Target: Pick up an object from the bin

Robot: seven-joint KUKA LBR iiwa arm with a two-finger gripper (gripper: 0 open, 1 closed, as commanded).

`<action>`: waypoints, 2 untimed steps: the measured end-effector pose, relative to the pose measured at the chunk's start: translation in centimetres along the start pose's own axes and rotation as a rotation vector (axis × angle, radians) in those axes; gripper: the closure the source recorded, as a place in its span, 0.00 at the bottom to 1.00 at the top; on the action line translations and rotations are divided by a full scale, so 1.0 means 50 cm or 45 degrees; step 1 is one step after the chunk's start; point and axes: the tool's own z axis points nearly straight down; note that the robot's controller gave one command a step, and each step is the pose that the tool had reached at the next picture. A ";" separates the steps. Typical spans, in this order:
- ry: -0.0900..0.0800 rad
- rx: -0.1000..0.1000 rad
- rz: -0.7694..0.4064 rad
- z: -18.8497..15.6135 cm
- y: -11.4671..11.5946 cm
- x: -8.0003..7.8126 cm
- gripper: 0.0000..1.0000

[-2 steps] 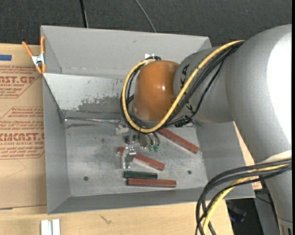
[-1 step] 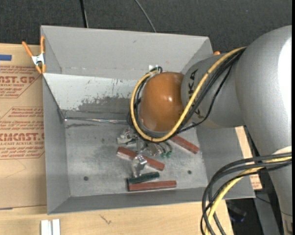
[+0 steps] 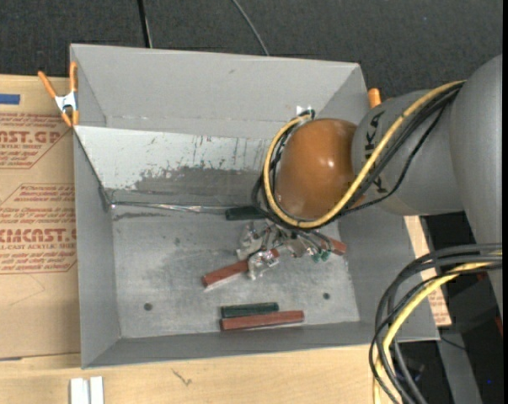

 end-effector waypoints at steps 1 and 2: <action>0.000 0.000 0.000 0.000 0.000 0.000 1.00; -0.008 0.011 0.038 -0.002 0.020 0.009 1.00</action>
Offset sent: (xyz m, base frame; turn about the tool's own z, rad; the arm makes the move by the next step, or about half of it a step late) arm -0.0196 0.0106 -0.0076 0.0296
